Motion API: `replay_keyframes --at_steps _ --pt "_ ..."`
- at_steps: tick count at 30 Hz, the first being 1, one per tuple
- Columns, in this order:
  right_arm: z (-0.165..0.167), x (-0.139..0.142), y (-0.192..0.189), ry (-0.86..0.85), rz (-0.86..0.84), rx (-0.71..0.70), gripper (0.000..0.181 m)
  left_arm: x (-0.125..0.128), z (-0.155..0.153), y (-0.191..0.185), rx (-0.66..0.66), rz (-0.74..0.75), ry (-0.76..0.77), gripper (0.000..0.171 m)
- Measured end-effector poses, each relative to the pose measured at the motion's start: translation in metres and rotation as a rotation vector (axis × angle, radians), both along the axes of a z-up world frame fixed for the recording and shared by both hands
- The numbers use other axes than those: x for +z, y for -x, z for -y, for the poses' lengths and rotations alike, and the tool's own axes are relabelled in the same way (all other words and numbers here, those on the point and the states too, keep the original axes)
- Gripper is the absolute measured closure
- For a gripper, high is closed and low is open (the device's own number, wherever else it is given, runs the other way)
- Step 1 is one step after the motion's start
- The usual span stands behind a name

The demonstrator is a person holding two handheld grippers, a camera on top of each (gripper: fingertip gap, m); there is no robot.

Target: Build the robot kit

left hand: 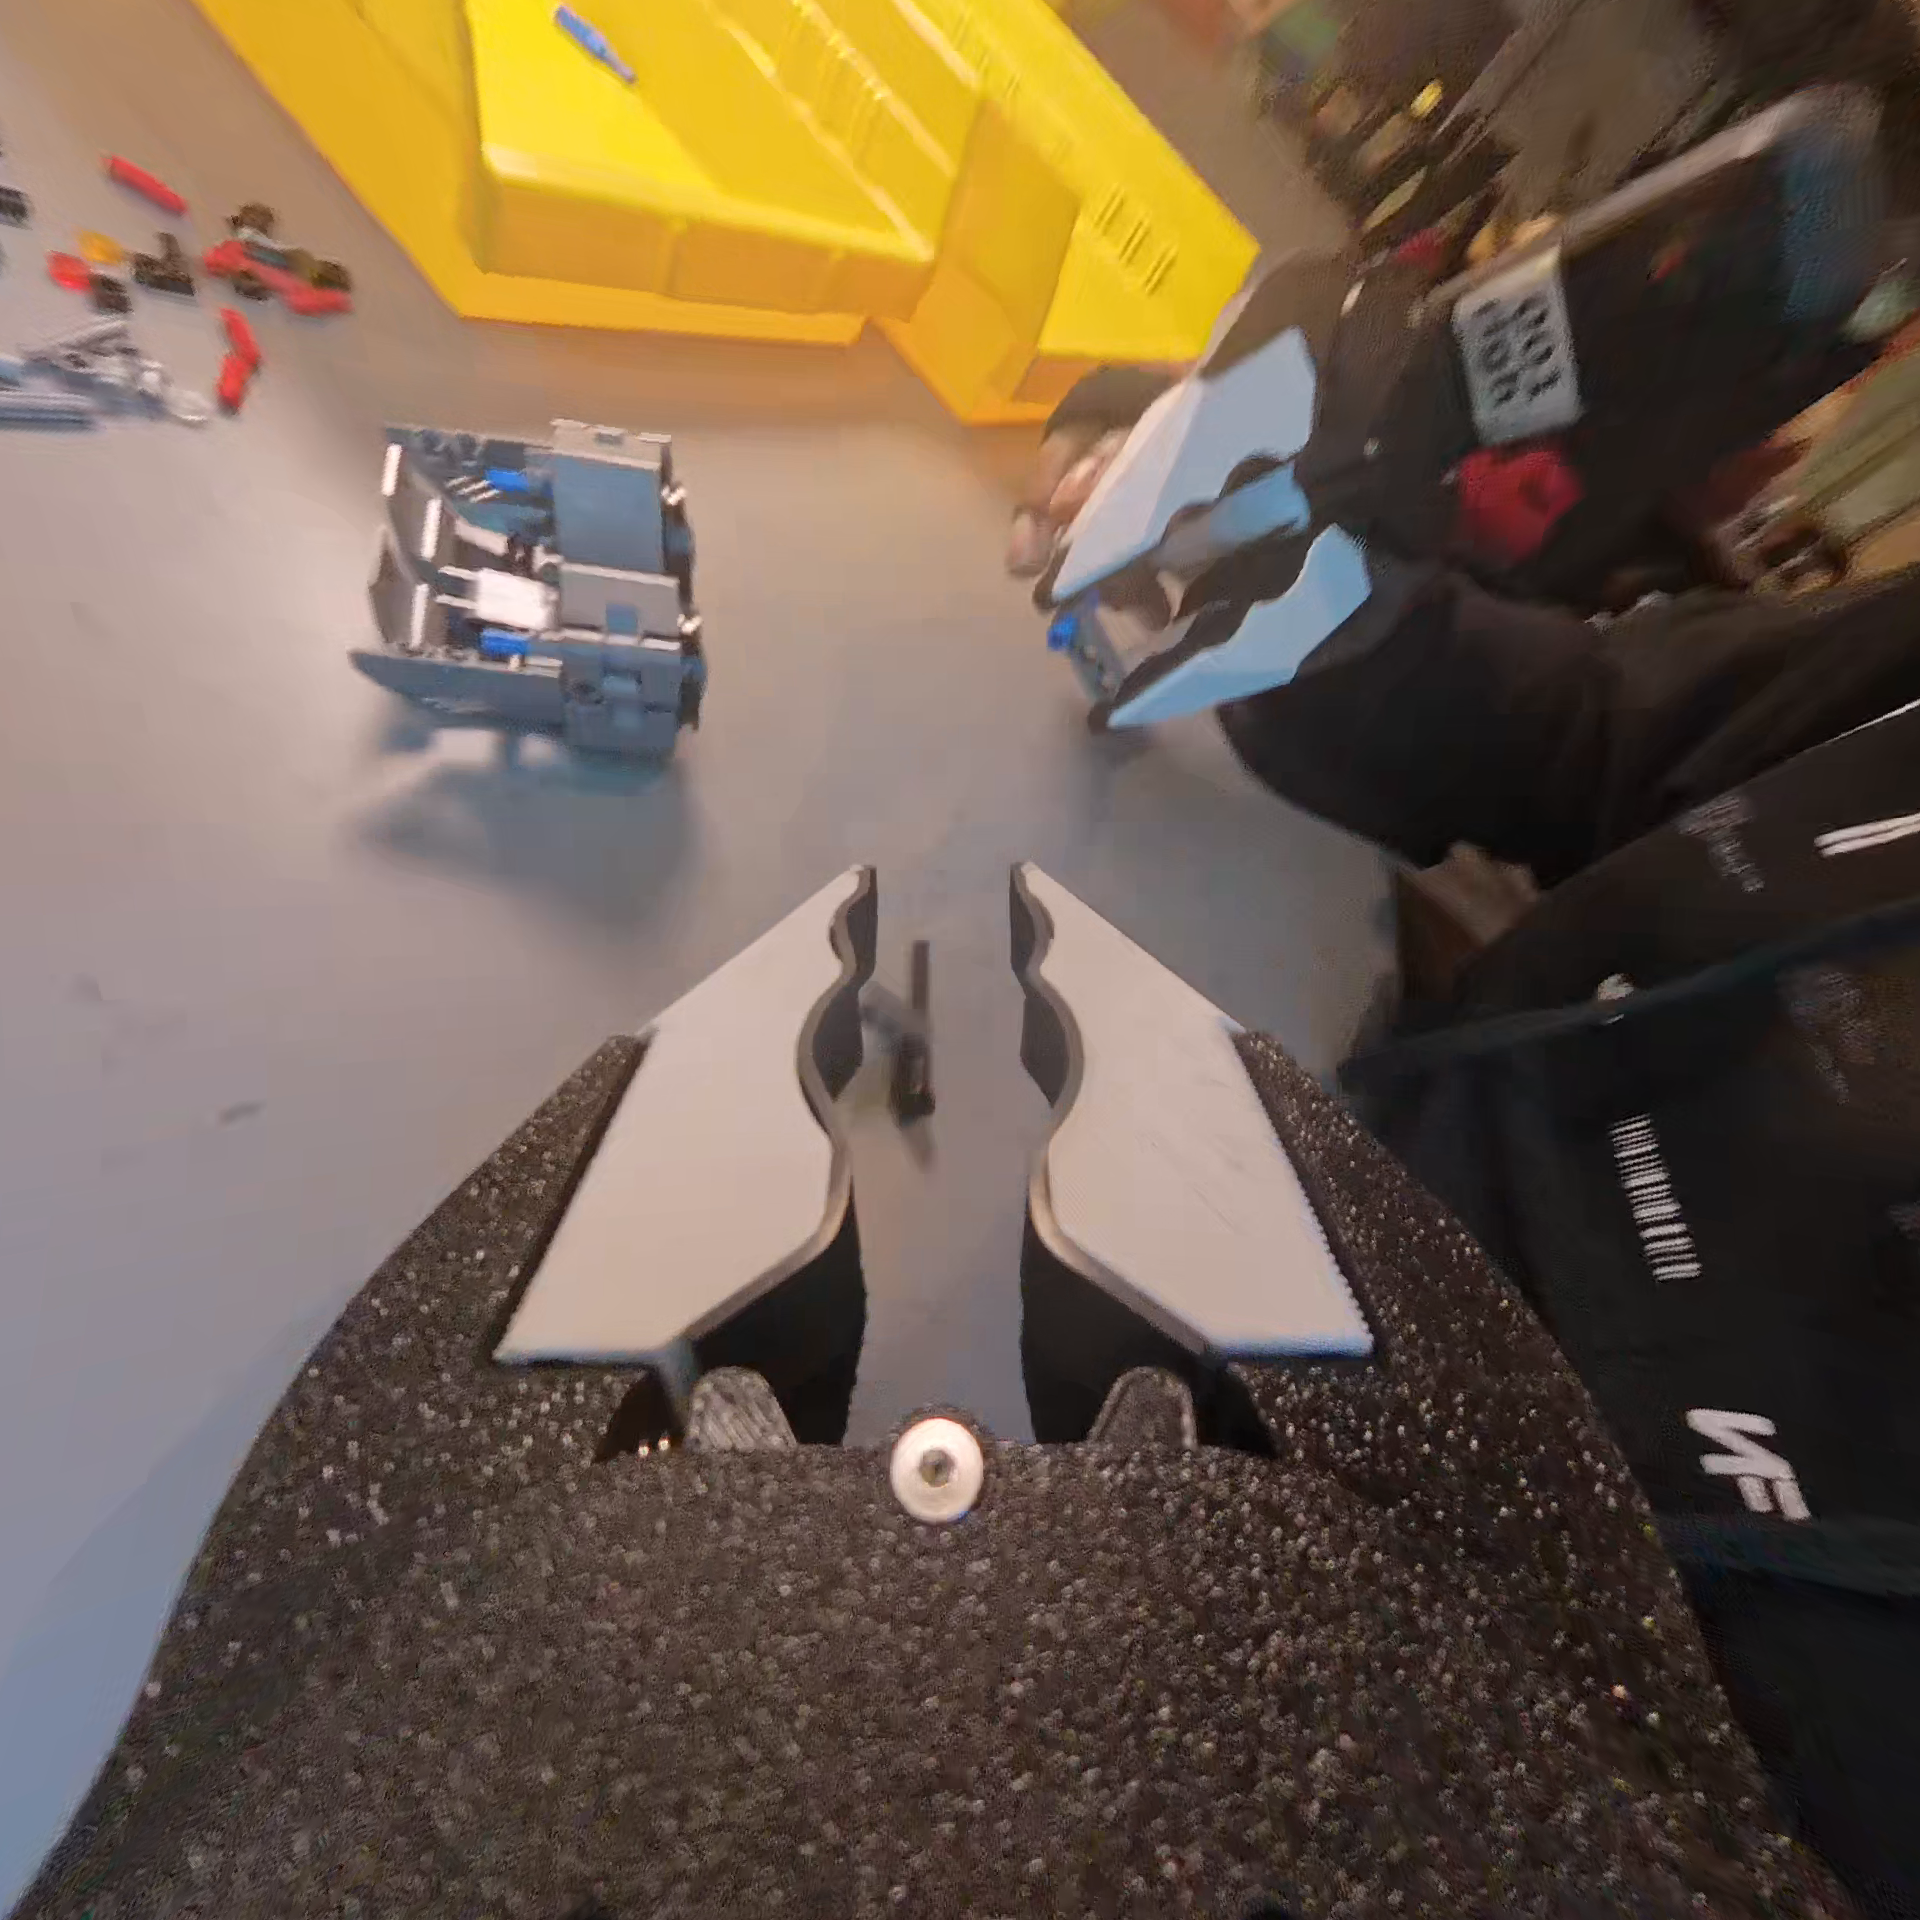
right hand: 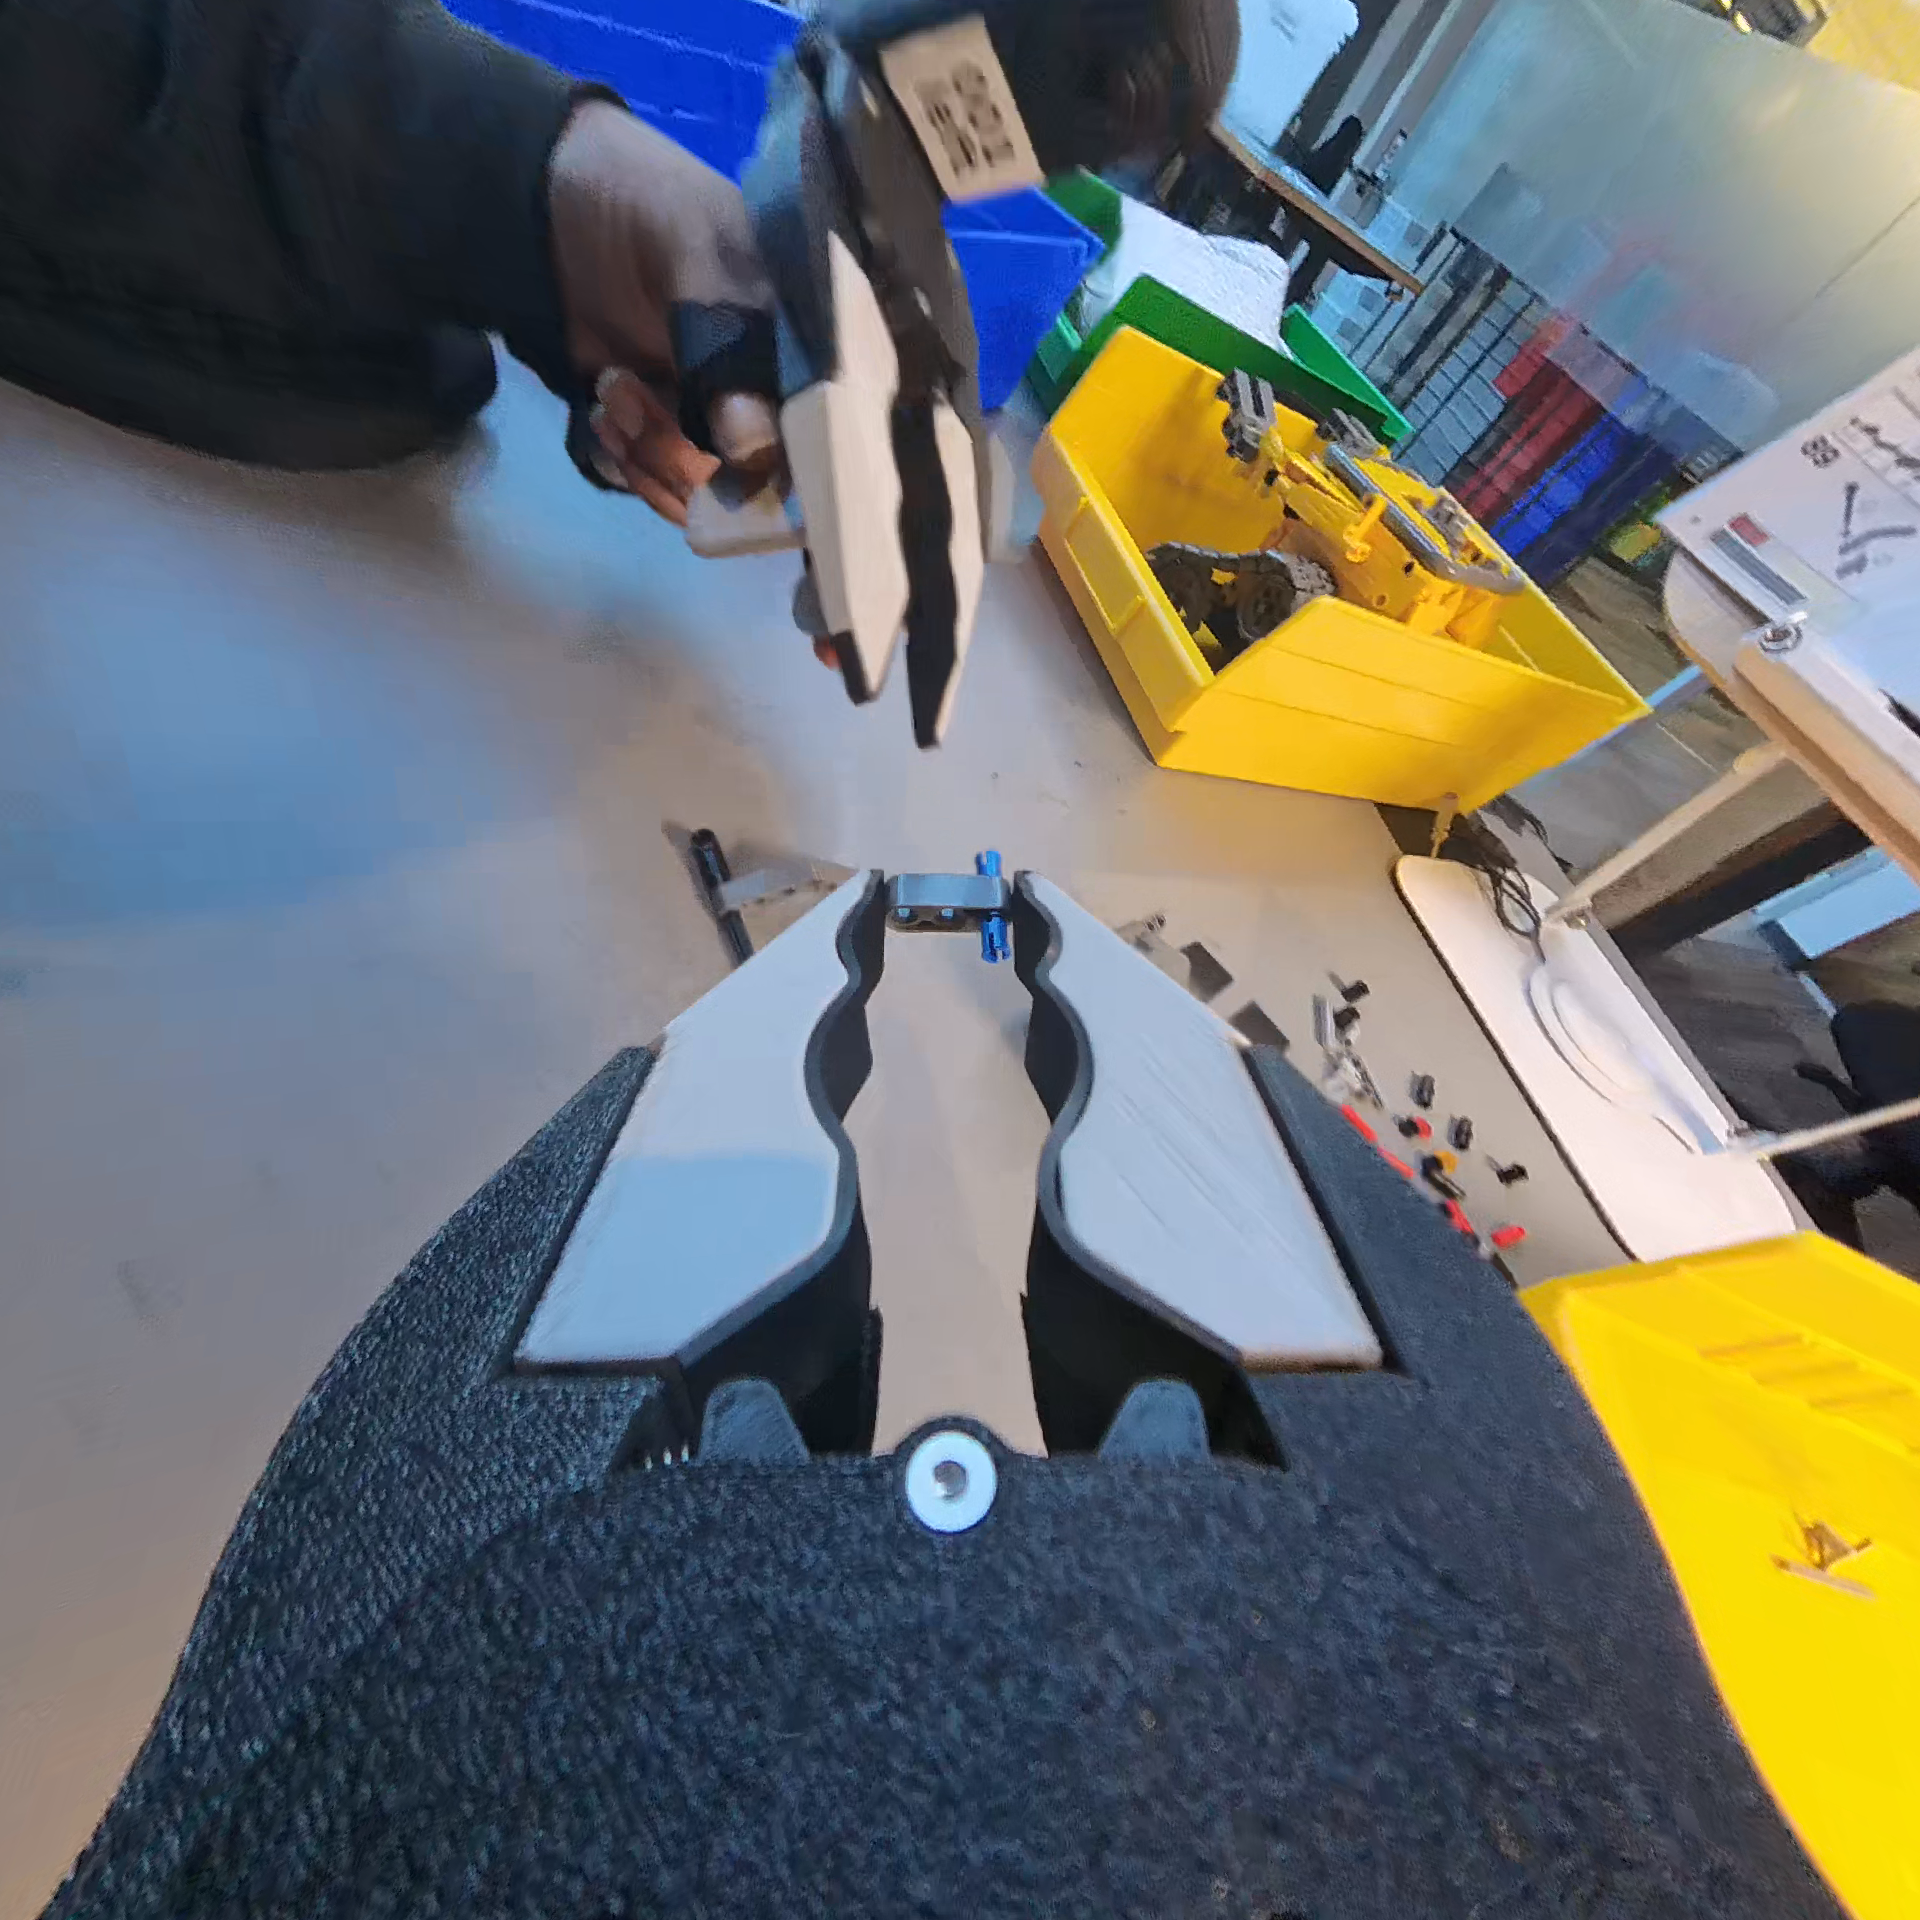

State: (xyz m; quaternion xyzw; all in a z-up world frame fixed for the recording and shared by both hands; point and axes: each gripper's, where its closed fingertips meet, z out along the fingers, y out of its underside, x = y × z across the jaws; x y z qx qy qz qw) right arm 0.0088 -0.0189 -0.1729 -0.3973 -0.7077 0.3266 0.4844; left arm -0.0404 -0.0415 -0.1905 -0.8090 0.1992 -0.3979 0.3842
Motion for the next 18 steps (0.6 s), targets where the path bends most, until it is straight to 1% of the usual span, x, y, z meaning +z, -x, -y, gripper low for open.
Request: replay_keyframes --at_steps 2,5,7,10,13,14,16,17,18 --pt "-0.008 -0.005 -0.004 0.005 0.015 -0.020 0.159 -0.015 0.012 0.006 0.009 -0.125 0.023 0.146" --pt "-0.013 -0.012 -0.006 0.018 0.040 -0.034 0.158 -0.040 0.026 0.000 0.010 -0.243 0.053 0.146" --pt "-0.011 -0.015 -0.004 0.018 0.052 -0.025 0.158 -0.054 0.030 -0.006 0.003 -0.326 0.042 0.145" --pt "-0.006 -0.019 -0.004 0.011 0.069 -0.013 0.158 -0.067 0.026 -0.011 -0.015 -0.453 -0.002 0.146" --pt "-0.004 -0.021 -0.005 0.010 0.079 -0.010 0.158 -0.071 0.019 -0.007 -0.028 -0.596 -0.081 0.163" --pt "-0.004 -0.020 -0.006 0.014 0.078 -0.009 0.158 -0.071 0.020 -0.007 -0.047 -0.613 -0.095 0.164" --pt "-0.004 -0.018 -0.006 0.031 0.071 -0.008 0.158 -0.070 0.019 -0.008 -0.077 -0.632 -0.136 0.165" --pt "-0.004 -0.017 -0.006 0.046 0.069 -0.007 0.158 -0.068 0.017 -0.009 -0.085 -0.619 -0.165 0.165" --pt "-0.004 -0.016 -0.006 0.065 0.068 -0.005 0.158 -0.063 0.015 -0.012 -0.087 -0.571 -0.186 0.165"
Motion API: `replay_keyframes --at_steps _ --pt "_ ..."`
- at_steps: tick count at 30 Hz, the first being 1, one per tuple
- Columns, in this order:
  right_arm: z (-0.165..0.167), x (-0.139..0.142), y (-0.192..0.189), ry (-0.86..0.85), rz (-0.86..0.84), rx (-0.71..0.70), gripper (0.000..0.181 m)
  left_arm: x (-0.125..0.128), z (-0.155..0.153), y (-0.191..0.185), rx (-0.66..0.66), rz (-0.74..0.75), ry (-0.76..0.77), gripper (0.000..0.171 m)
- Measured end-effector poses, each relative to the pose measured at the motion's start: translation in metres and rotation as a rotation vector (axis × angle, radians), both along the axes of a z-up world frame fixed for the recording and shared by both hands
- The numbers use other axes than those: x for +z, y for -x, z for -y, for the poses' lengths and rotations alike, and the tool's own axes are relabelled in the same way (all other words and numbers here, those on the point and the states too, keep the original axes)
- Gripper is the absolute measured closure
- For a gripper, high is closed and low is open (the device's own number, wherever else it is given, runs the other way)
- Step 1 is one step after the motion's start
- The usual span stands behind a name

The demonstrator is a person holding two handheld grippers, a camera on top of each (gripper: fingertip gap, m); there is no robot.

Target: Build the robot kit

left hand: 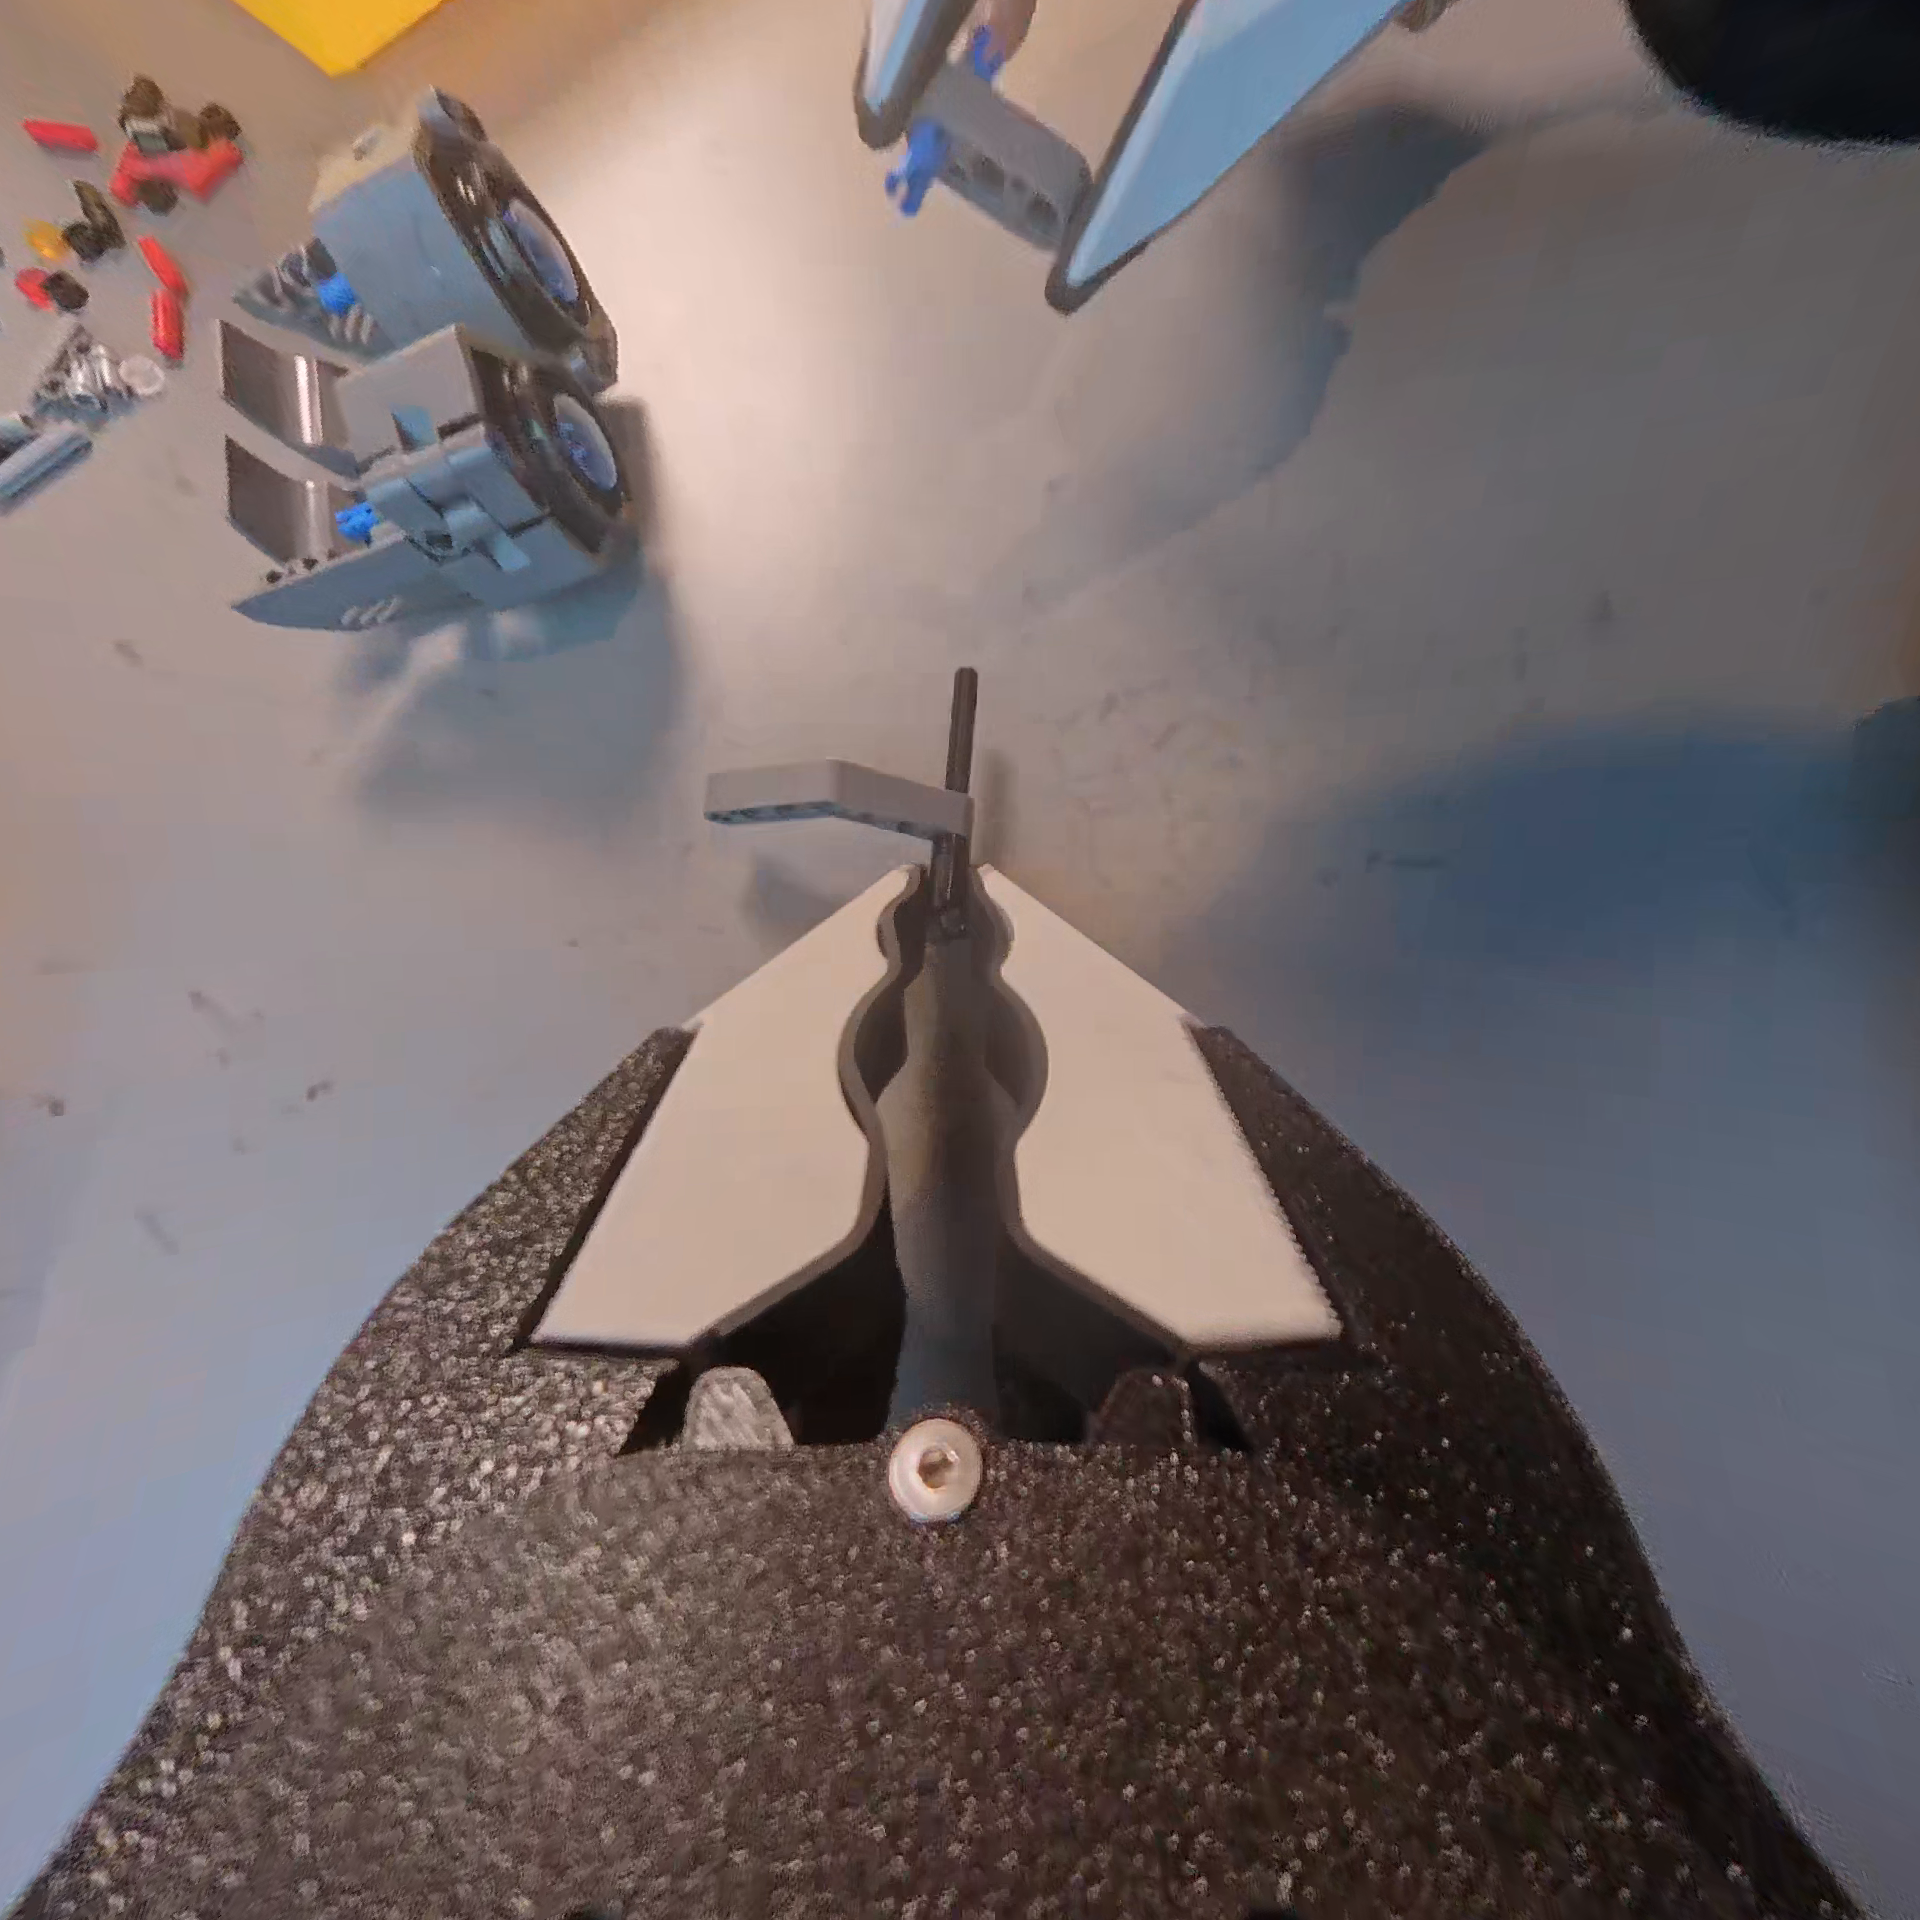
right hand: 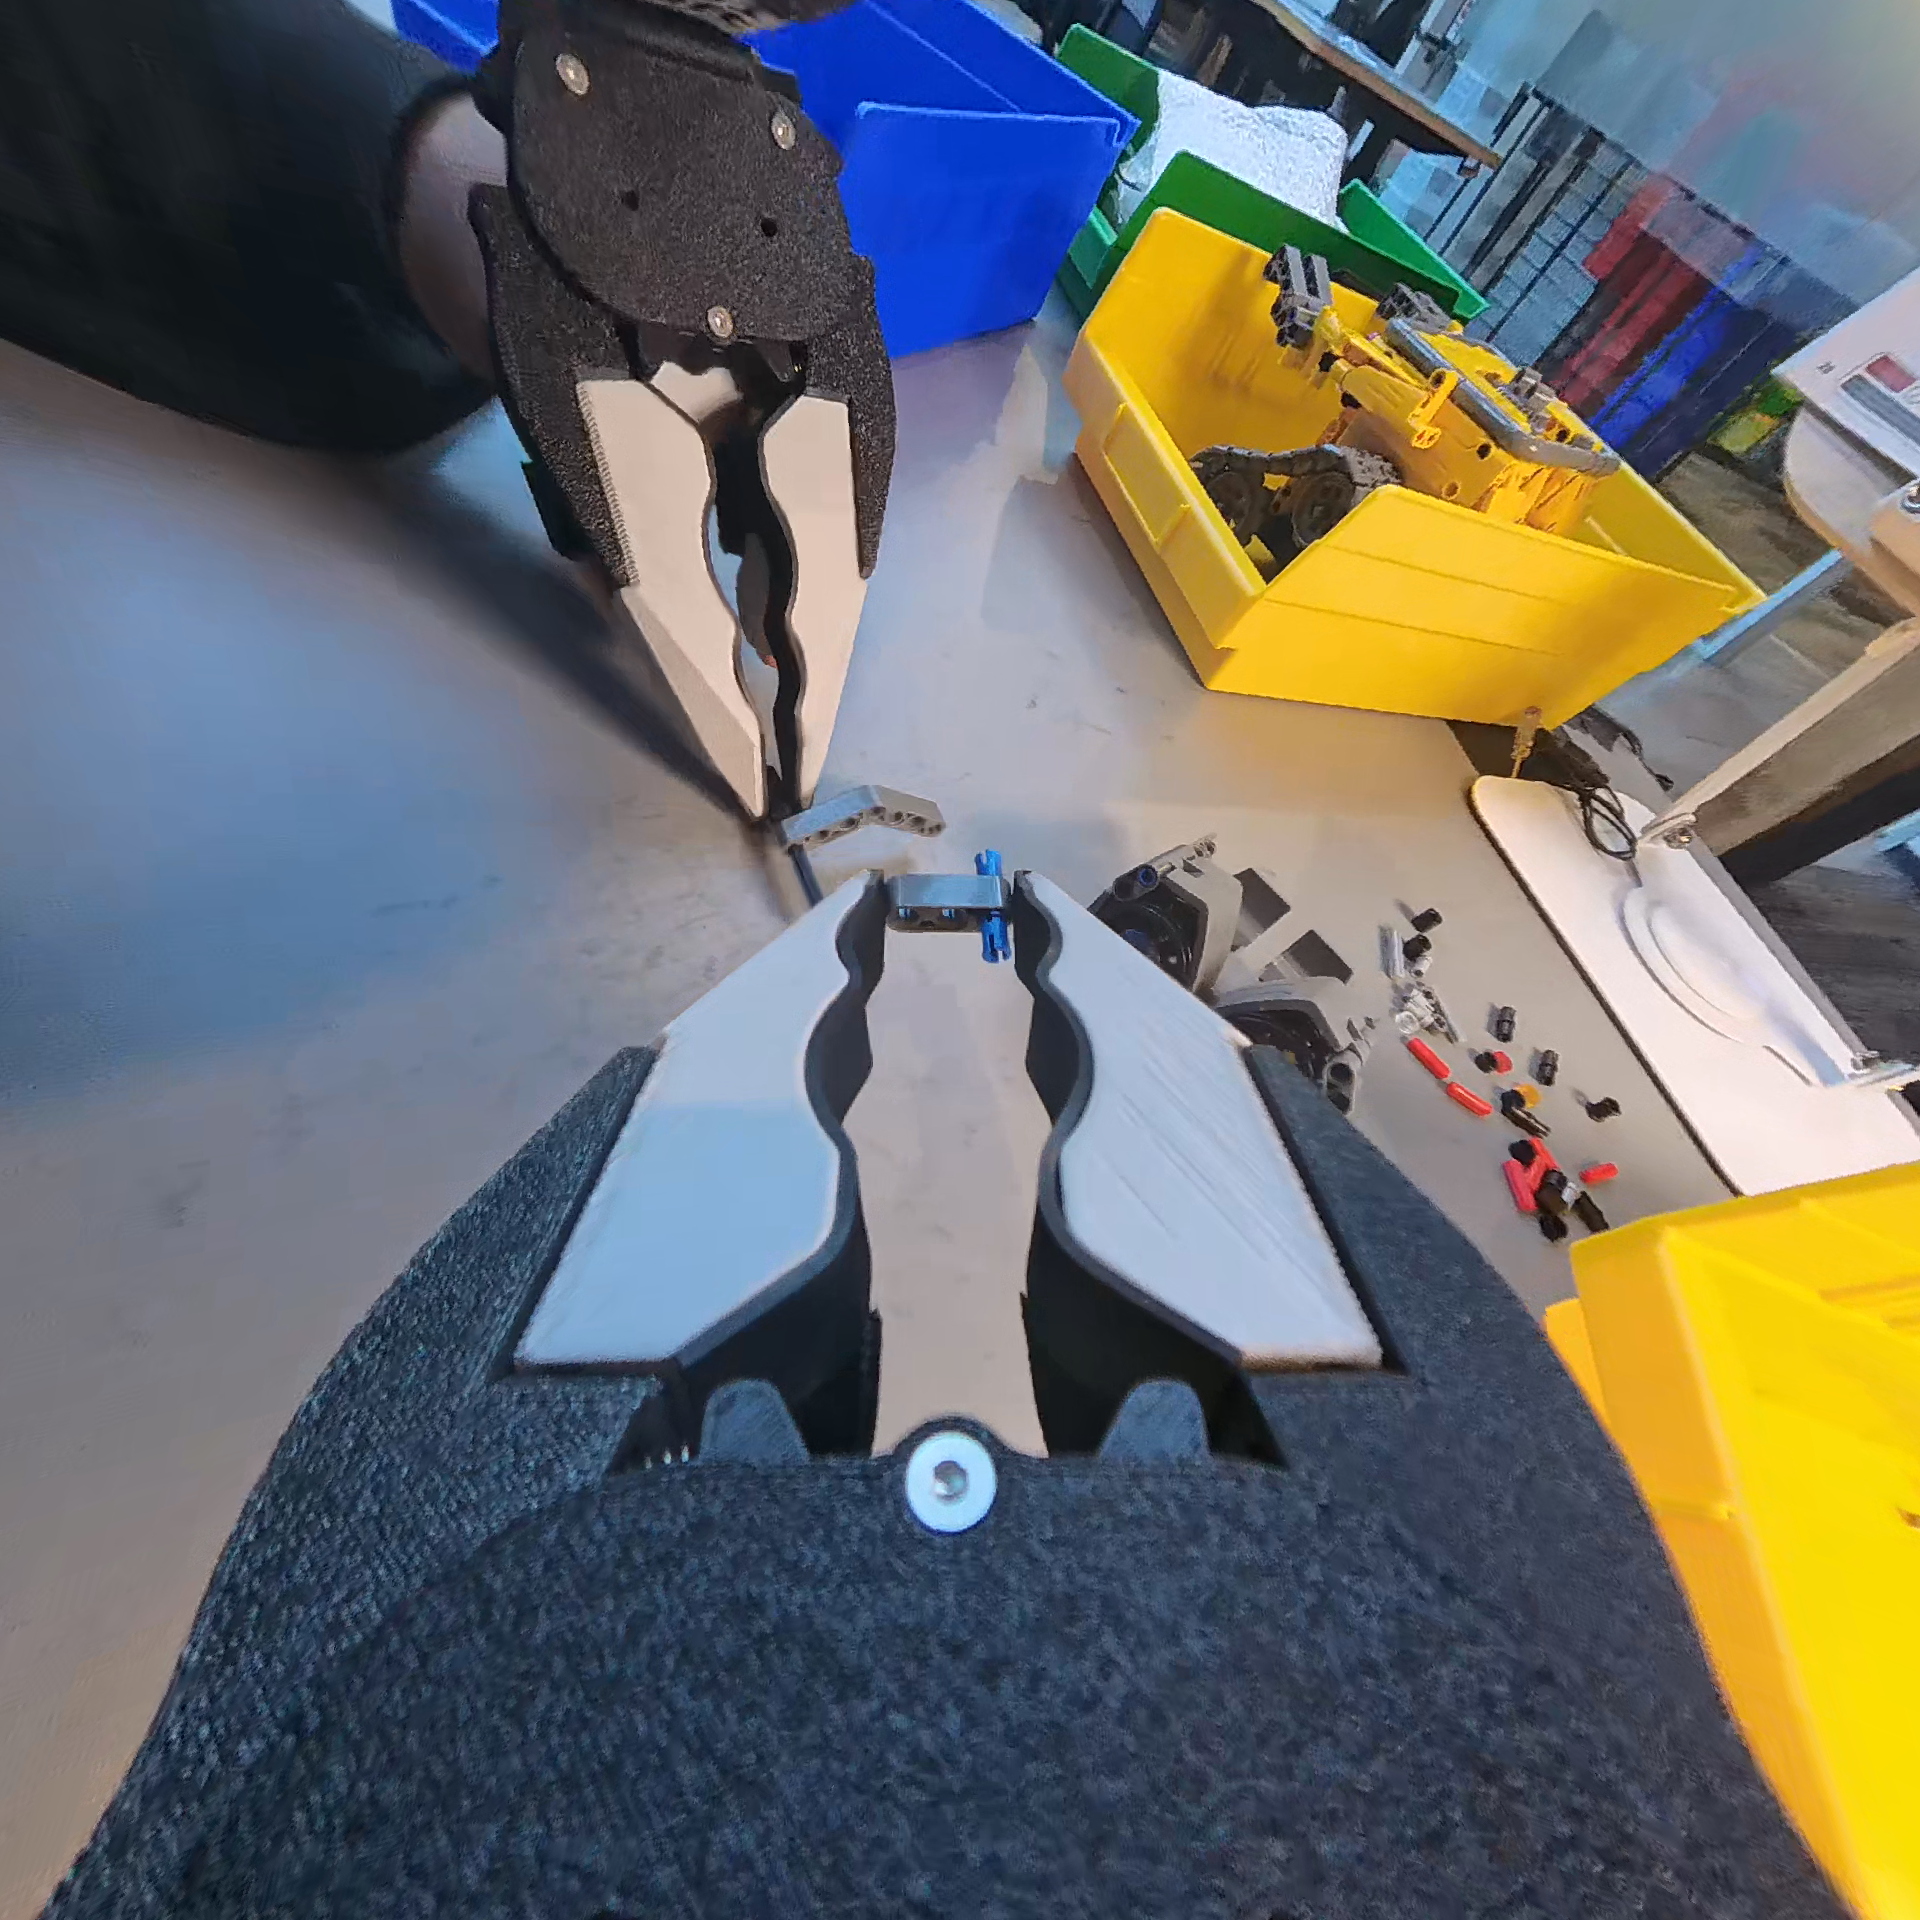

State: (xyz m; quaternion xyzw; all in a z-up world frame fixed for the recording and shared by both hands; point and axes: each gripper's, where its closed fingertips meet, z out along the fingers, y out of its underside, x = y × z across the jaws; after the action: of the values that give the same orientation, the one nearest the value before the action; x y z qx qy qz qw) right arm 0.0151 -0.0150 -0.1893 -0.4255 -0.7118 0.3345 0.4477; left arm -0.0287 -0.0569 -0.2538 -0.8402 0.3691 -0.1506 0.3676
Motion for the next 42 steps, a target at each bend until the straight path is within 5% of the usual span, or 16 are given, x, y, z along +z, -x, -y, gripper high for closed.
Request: replay_keyframes --at_steps 3,9,26,42 --pt "0.007 0.005 -0.002 0.125 -0.011 0.045 0.158 0.031 -0.001 -0.011 -0.076 0.177 -0.071 0.165" --pt "0.019 0.013 -0.009 0.284 -0.023 0.139 0.158 0.051 -0.002 -0.024 -0.202 0.224 -0.115 0.165" --pt "0.033 0.001 -0.009 0.315 -0.015 0.246 0.158 0.050 0.014 -0.038 -0.222 0.245 -0.038 0.165" --pt "0.048 -0.025 -0.003 0.069 0.150 0.220 0.158 0.029 0.023 -0.049 -0.227 0.315 0.141 0.165"
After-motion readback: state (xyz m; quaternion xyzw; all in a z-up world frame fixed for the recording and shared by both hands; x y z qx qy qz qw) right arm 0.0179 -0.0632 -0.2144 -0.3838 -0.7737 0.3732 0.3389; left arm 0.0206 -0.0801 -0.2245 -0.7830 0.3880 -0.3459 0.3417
